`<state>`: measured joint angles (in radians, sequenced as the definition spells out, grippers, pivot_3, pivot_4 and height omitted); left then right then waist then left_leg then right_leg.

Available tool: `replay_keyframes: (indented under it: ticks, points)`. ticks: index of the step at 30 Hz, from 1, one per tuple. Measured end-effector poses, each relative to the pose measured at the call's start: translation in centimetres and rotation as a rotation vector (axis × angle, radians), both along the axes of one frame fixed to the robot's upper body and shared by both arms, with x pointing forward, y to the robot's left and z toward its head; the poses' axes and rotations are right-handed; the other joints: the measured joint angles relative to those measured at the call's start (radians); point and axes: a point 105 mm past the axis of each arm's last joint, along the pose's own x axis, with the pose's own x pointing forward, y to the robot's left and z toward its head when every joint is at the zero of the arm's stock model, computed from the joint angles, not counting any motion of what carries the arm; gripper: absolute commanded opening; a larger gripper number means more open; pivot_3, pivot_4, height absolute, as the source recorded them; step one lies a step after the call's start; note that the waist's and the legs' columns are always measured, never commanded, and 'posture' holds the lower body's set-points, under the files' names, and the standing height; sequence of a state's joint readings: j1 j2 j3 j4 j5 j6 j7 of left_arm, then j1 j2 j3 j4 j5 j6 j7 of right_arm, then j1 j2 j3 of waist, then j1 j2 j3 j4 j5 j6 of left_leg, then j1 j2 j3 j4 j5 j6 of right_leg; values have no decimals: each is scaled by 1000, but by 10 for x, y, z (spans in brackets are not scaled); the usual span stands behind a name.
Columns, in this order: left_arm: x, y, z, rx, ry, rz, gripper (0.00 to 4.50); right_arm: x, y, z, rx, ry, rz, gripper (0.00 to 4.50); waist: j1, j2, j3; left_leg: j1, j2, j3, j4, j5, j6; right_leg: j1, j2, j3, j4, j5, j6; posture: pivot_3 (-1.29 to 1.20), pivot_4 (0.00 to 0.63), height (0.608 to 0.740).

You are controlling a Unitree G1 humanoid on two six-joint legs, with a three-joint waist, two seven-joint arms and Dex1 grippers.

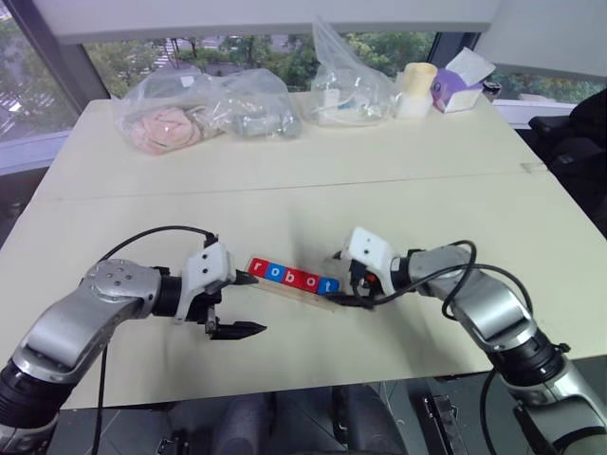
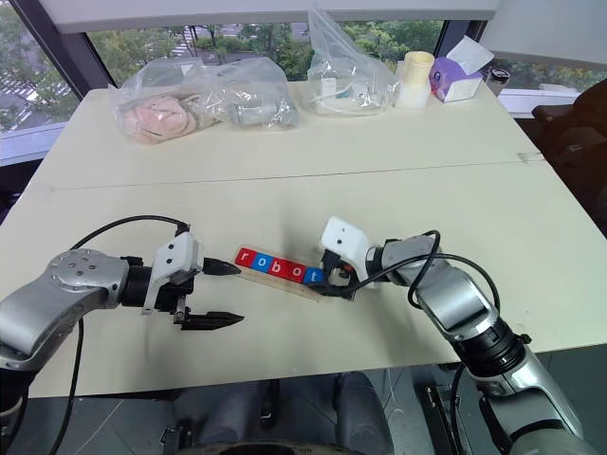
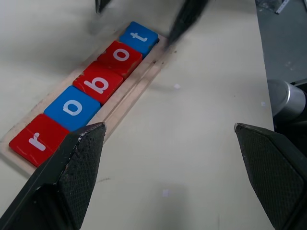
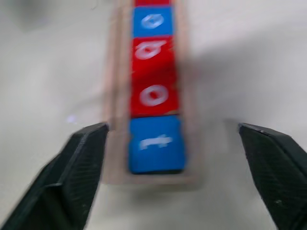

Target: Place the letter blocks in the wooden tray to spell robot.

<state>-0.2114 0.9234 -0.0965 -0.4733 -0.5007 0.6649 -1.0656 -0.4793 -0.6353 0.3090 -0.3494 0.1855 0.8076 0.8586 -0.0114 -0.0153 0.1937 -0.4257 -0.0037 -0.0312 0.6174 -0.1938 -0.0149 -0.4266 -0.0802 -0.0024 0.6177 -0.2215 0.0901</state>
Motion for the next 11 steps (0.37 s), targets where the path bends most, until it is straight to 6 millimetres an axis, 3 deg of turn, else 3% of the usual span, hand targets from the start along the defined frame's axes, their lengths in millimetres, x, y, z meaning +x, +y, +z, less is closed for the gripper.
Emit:
replay_keyframes:
  ticks: [4, 6, 9, 11]
  points:
    - [4, 0, 3, -35, -5, 26, 4500, 8, -8, 13, 51, -39, -59, 4455, 0, 0, 0, 0, 0, 0, 0, 0, 0, 0, 0, 0, 0, 0, 0, 0, 150, 740]
    - [16, 5, 15, -142, -9, 117, 4500, 9, -22, 18, 119, -33, -116, 4455, 6, -1, 0, 0, 0, -1, 0, 0, 0, 0, 0, 0, 0, 0, 0, 0, 150, 740]
    - [26, 31, 24, -206, -24, 281, 4500, 1, -55, 19, 185, 1, -208, 4455, 4, -1, 0, 0, 0, 0, 0, 0, 0, 1, -1, 0, 0, 0, 1, 0, 150, 740]
    - [26, 51, 17, -224, -6, 397, 4500, -10, -73, 21, 225, 29, -259, 4455, -2, -1, 0, 1, 0, 0, -1, 0, 0, 1, 0, 0, 0, 0, 1, 0, 150, 740]
